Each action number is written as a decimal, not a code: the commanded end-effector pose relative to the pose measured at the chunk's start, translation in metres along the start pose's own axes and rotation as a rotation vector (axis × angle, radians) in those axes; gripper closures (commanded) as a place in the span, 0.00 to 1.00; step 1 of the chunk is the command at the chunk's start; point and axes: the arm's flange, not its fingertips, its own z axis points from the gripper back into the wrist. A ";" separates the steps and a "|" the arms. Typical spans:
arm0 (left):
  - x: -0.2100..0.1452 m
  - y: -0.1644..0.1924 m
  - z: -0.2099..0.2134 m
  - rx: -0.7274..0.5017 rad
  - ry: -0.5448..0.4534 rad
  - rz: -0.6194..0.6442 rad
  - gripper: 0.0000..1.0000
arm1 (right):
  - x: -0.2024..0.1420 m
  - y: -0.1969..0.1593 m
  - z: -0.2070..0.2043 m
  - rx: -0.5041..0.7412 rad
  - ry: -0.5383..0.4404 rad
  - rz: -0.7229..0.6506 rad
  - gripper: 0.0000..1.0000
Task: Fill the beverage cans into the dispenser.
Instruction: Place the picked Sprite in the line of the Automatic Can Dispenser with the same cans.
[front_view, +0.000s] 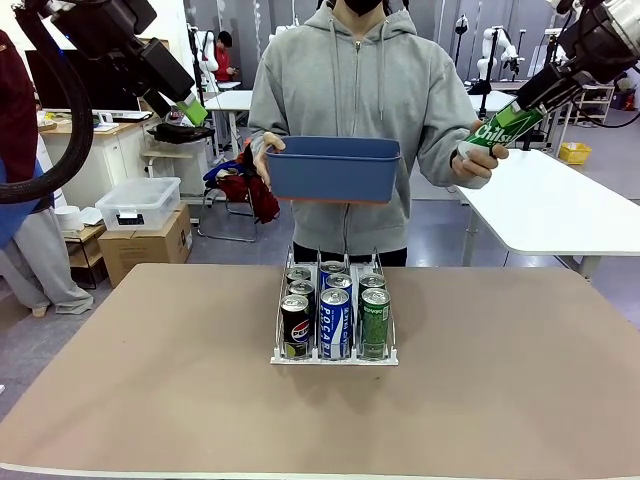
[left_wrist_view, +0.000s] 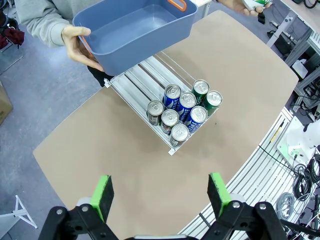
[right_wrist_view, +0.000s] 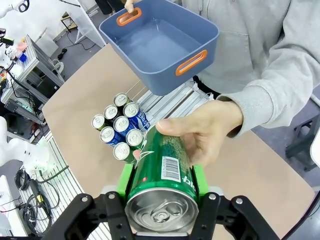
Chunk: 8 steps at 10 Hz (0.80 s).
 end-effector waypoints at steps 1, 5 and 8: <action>-0.001 0.001 0.000 -0.013 -0.004 -0.001 0.00 | 0.001 0.001 0.001 -0.001 -0.003 0.003 1.00; -0.001 0.001 0.000 -0.013 -0.004 -0.001 0.00 | 0.001 0.001 0.001 -0.001 -0.003 0.003 1.00; -0.001 0.001 0.000 -0.013 -0.004 -0.001 0.00 | 0.001 0.001 0.001 -0.001 -0.003 0.003 1.00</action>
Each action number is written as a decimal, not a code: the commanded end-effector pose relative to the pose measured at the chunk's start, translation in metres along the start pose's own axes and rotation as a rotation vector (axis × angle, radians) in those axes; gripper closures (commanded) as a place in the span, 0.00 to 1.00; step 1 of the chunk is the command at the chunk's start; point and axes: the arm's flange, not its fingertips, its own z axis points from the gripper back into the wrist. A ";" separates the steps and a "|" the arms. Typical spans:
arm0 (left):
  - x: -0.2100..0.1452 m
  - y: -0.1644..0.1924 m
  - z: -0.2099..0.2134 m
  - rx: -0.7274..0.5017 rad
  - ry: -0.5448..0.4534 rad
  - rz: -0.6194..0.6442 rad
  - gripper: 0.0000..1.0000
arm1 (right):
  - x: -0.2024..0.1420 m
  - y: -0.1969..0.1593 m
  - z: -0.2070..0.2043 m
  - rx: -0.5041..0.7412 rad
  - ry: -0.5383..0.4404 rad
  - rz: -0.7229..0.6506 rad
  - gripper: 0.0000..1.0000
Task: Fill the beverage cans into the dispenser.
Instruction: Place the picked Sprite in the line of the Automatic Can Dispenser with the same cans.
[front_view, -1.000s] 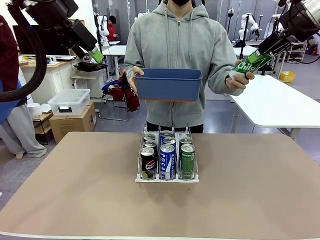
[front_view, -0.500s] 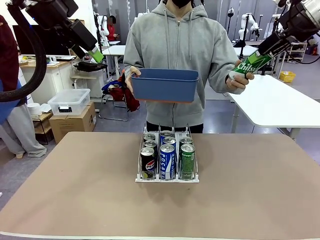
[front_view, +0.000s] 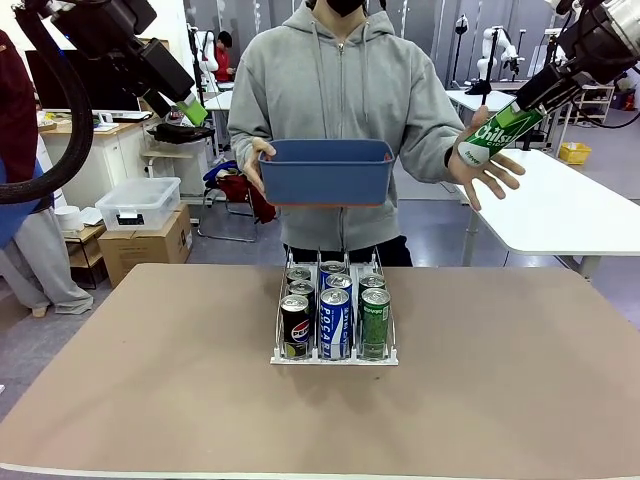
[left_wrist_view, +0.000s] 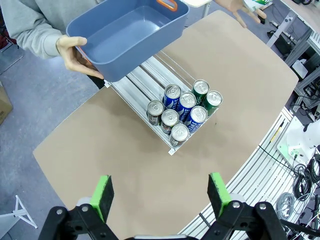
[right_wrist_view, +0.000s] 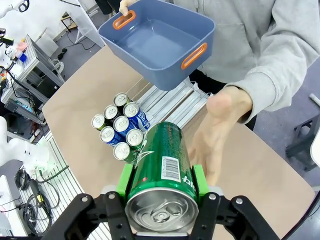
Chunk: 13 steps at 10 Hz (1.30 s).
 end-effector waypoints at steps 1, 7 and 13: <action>-0.001 0.001 0.000 -0.013 -0.004 -0.001 0.00 | 0.001 0.001 0.001 -0.001 -0.003 0.004 1.00; -0.001 0.001 0.000 -0.013 -0.004 -0.001 0.00 | 0.001 0.001 0.001 -0.001 -0.003 0.004 1.00; -0.001 0.001 0.000 -0.013 -0.004 -0.001 0.00 | -0.020 0.034 0.005 -0.047 0.048 -0.047 0.42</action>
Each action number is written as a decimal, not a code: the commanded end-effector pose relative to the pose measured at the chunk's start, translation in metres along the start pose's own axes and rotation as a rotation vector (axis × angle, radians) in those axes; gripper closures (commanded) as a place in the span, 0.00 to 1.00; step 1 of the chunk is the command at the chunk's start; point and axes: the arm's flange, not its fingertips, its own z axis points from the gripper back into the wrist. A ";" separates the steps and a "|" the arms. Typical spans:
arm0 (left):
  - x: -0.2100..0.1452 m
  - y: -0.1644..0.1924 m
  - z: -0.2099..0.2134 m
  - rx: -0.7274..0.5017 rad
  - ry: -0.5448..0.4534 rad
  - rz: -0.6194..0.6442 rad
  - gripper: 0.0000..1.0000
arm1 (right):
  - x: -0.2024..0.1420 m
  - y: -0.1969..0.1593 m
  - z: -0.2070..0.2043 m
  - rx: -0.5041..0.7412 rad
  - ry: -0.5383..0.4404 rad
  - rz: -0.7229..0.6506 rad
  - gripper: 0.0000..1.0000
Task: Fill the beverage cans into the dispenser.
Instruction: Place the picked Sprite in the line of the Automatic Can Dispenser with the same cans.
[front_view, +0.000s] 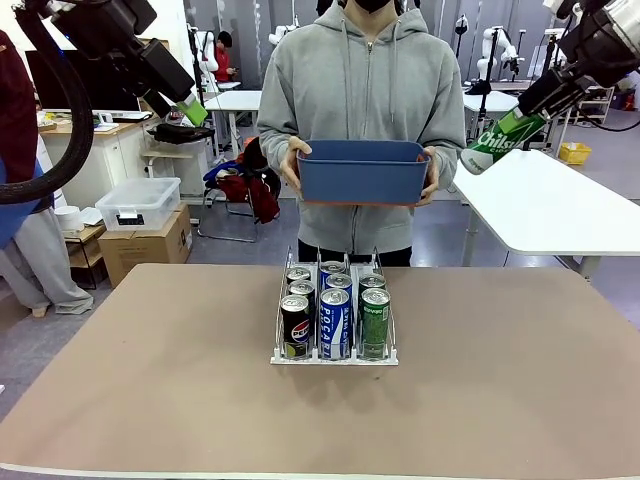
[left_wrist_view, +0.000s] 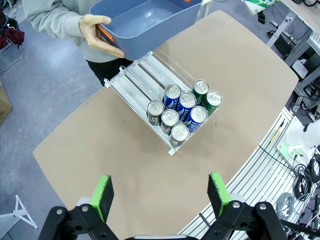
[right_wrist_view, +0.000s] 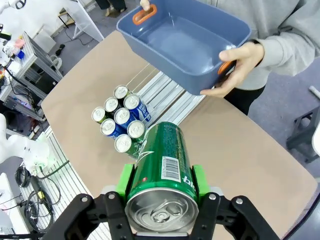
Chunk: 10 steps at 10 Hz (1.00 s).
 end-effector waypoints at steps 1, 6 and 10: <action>-0.001 0.001 0.000 -0.013 -0.004 -0.001 0.00 | -0.020 0.030 0.013 -0.038 0.019 -0.003 0.42; -0.001 0.001 0.000 -0.013 -0.004 -0.001 0.00 | -0.060 0.070 0.011 -0.108 0.081 -0.049 0.42; -0.001 0.001 0.000 -0.013 -0.004 -0.001 0.00 | -0.077 0.067 -0.032 0.042 0.225 0.050 0.42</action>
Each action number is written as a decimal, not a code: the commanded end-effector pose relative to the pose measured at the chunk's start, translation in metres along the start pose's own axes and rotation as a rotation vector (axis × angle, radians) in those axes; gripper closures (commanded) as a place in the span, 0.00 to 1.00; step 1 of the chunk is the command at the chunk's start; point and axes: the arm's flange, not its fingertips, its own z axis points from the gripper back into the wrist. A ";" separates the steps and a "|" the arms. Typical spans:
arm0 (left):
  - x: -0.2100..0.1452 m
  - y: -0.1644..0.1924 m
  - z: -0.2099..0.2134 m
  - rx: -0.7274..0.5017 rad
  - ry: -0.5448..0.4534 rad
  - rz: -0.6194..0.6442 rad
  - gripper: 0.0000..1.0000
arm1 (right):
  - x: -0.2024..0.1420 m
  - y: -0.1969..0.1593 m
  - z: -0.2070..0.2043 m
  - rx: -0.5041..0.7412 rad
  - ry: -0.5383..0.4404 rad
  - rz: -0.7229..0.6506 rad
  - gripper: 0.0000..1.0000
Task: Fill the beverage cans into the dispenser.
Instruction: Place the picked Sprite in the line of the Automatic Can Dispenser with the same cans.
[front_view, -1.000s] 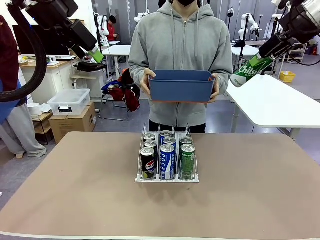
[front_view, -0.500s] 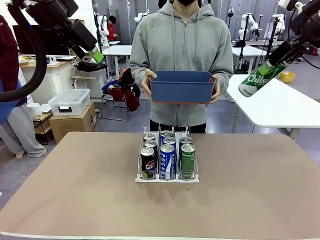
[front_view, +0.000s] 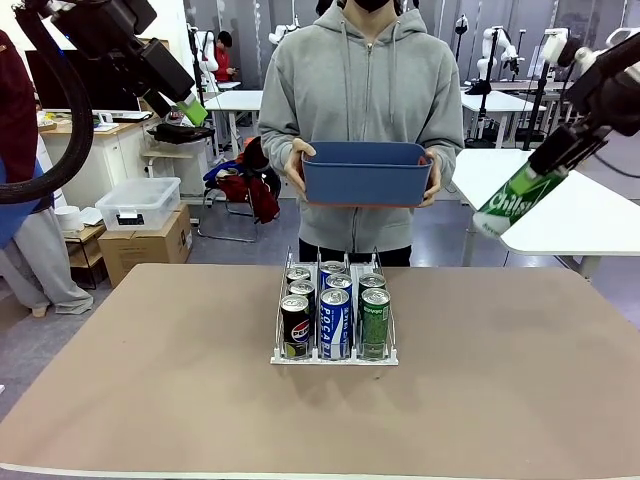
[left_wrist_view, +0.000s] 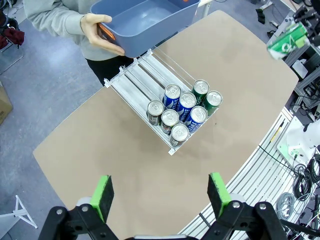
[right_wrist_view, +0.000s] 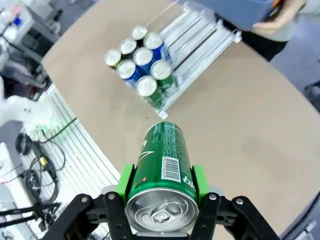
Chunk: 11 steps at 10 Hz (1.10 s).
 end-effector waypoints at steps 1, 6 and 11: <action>-0.001 0.001 0.000 -0.013 -0.004 -0.001 0.00 | 0.001 -0.002 -0.018 0.053 0.074 0.062 0.42; -0.001 0.001 0.000 -0.013 -0.004 -0.001 0.00 | 0.007 0.030 -0.074 -0.053 0.078 0.122 0.42; -0.001 0.001 0.000 -0.013 -0.004 -0.001 0.00 | 0.010 0.030 -0.074 -0.012 0.095 0.139 0.42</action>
